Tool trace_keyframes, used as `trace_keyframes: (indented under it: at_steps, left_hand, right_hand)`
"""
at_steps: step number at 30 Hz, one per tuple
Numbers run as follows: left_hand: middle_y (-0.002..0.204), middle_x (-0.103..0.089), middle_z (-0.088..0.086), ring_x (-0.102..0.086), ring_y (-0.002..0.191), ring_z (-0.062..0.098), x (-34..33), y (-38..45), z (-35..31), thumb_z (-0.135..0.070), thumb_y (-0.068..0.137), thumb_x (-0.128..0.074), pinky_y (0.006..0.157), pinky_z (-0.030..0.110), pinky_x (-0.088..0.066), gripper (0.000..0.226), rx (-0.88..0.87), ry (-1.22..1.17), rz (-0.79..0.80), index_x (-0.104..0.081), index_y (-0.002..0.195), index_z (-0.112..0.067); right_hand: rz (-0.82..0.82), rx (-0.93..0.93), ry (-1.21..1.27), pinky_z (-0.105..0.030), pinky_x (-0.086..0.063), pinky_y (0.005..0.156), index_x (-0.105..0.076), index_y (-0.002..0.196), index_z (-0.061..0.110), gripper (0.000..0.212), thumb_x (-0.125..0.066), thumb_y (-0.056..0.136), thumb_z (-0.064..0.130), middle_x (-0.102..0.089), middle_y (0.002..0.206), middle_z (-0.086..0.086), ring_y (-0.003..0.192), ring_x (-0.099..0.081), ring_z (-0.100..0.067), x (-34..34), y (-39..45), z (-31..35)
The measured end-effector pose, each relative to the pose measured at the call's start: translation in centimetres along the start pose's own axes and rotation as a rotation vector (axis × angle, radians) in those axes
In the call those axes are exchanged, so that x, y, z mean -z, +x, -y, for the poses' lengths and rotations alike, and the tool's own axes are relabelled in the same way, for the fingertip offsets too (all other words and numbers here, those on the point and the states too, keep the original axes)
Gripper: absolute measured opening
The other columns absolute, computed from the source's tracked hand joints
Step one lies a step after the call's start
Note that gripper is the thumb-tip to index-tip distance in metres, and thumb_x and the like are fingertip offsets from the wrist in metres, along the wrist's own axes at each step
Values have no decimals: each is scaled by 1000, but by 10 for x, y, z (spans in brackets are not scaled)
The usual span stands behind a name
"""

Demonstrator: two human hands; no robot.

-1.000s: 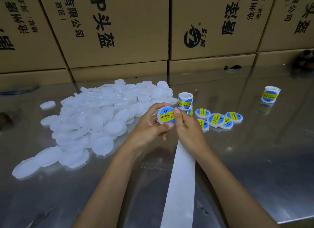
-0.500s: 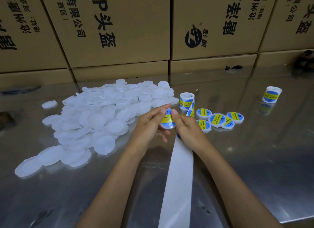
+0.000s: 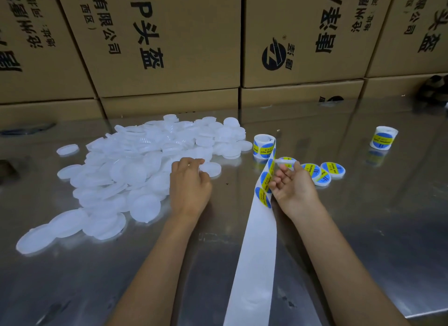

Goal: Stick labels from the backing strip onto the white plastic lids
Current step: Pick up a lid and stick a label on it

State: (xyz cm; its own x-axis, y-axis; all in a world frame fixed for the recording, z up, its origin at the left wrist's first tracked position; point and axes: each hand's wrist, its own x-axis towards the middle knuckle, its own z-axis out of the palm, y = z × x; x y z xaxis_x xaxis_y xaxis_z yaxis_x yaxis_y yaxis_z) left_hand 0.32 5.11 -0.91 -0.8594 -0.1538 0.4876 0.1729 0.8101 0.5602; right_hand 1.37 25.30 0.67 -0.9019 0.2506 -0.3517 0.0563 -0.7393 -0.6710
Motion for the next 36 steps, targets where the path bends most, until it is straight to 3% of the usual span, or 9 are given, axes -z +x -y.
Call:
trace_keyframes:
  at_steps: [4,8,12,14,16,21,24,28,36]
  left_hand:
    - [155,-40,9,-28,141,27,-9,-1,6,-18,100,-47,117,36,-24,44,-127,215,256,-54,143,-13]
    - [151,-45,7,-32,140,24,-12,2,6,-19,96,-55,116,38,-29,30,-167,176,231,-70,121,-14]
    - [114,-65,6,-55,113,24,-10,0,6,-15,94,-58,89,32,-43,8,-133,42,273,-65,98,-15]
    - [102,-66,7,-58,100,25,-9,-1,5,-12,96,-53,80,34,-44,8,-121,39,288,-61,96,-14]
    - [97,-65,7,-57,90,23,-9,0,4,-7,96,-48,74,31,-41,10,-91,-21,254,-57,97,-12]
    - [103,-65,4,-62,88,22,0,5,-10,-12,101,-48,63,9,-42,10,247,-492,107,-55,97,-18]
    - [118,-65,13,-69,99,29,6,7,-16,-13,103,-50,74,27,-59,9,523,-935,161,-59,104,-14]
    - [123,-67,19,-71,102,30,15,6,-14,-16,103,-51,78,33,-63,27,685,-1357,328,-55,126,-1]
    - [127,-66,20,-69,110,30,4,3,-15,-2,100,-53,84,32,-61,32,623,-1196,421,-55,131,2]
  right_hand:
    - [-11,3,-87,-22,-38,53,-55,84,10,30,-41,104,27,-45,69,-3,56,-38,-14,-1,-1,-1]
    - [-83,266,-527,-19,-40,45,-56,78,11,19,-46,94,10,-52,69,-5,50,-43,-11,-5,-3,-3]
    - [8,558,-1107,-31,-49,84,-65,91,20,9,-57,90,16,-66,98,1,96,-59,-18,-4,-4,-11]
    - [130,581,-1406,-36,-40,101,-65,102,25,16,-64,86,21,-63,113,5,113,-54,-19,-1,-4,-19]
    - [221,624,-1635,-29,-28,101,-62,115,27,31,-69,85,32,-57,123,9,121,-47,-15,2,-3,-27]
    - [325,699,-1721,-34,-24,103,-59,123,30,45,-65,86,55,-53,127,13,123,-42,-10,5,-4,-34]
    - [399,702,-1765,-35,-25,104,-57,126,31,49,-65,86,56,-52,129,15,123,-44,-9,6,-5,-32]
    - [469,702,-1718,-34,-30,103,-60,122,30,43,-70,84,49,-55,122,18,116,-49,-7,6,-6,-29]
    - [454,715,-1622,-35,-42,97,-63,114,27,41,-79,79,41,-54,98,24,95,-50,-4,5,-6,-28]
